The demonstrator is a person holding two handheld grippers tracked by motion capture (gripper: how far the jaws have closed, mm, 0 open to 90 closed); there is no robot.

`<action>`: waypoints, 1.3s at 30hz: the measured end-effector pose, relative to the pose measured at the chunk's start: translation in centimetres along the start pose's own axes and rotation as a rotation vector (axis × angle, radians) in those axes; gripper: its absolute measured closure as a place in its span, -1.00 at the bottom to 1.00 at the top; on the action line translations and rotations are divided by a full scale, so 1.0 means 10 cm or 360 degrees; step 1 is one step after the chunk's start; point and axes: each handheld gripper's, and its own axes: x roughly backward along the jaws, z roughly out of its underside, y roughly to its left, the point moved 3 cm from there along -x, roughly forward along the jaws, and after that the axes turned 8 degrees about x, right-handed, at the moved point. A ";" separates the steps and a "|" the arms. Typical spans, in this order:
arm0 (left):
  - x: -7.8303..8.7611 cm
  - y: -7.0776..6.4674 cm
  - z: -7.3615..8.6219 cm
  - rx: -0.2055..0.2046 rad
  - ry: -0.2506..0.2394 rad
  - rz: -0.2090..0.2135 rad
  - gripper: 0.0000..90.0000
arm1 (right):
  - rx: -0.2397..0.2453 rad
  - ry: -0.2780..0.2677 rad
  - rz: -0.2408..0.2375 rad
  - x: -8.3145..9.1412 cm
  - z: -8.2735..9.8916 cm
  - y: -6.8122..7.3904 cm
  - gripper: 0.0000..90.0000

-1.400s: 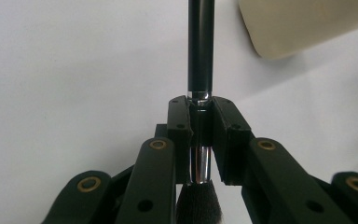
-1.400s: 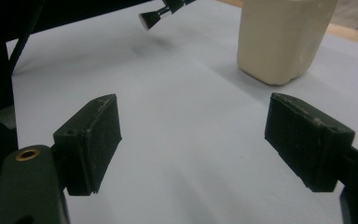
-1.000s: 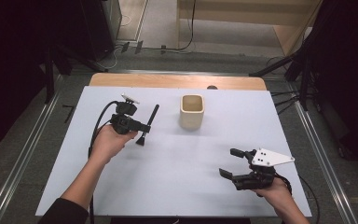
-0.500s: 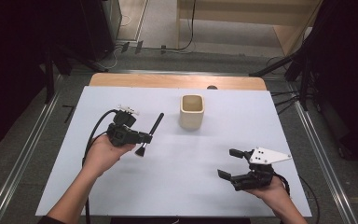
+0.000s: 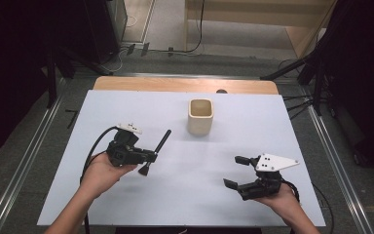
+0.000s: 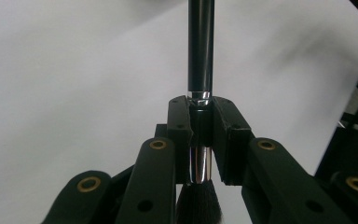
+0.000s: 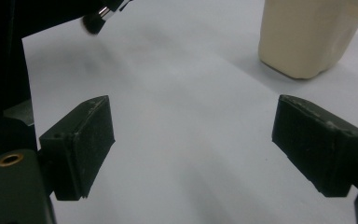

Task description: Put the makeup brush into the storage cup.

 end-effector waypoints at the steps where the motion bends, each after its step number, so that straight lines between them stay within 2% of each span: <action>1: -0.01 -0.01 0.01 -0.0023 0.0007 0.0014 0.75 | -0.0008 -0.0002 0.0000 -0.02 -0.01 -0.01 -0.69; 13: -0.05 -0.18 0.03 -0.0236 0.0060 0.0030 0.75 | 0.0015 -0.0016 -0.0036 -0.08 -0.08 -0.03 -0.69; 17: -0.04 -0.24 0.03 -0.0274 0.0088 0.0084 0.75 | 0.0050 0.0003 -0.0056 -0.13 -0.12 -0.03 -0.68; 22: -0.05 -0.32 0.03 -0.0345 0.0113 0.0111 0.75 | 0.0078 0.0027 -0.0107 -0.20 -0.17 -0.03 -0.68; 26: -0.09 -0.37 0.03 -0.0406 0.0163 0.0117 0.75 | 0.0085 0.0039 -0.0151 -0.26 -0.21 -0.02 -0.68; 28: -0.11 -0.40 0.04 -0.0441 0.0216 0.0125 0.75 | 0.0093 0.0047 -0.0158 -0.29 -0.23 -0.01 -0.68; 33: -0.18 -0.49 0.06 -0.0479 0.0308 0.0141 0.75 | 0.0102 0.0097 -0.0163 -0.33 -0.27 -0.01 -0.58; 37: -0.23 -0.50 0.06 -0.0500 0.0343 0.0136 0.75 | 0.0103 0.0117 -0.0214 -0.36 -0.30 0.01 -0.54; 39: -0.25 -0.50 0.06 -0.0520 0.0366 0.0135 0.75 | 0.0127 0.0125 -0.0229 -0.37 -0.32 0.02 -0.54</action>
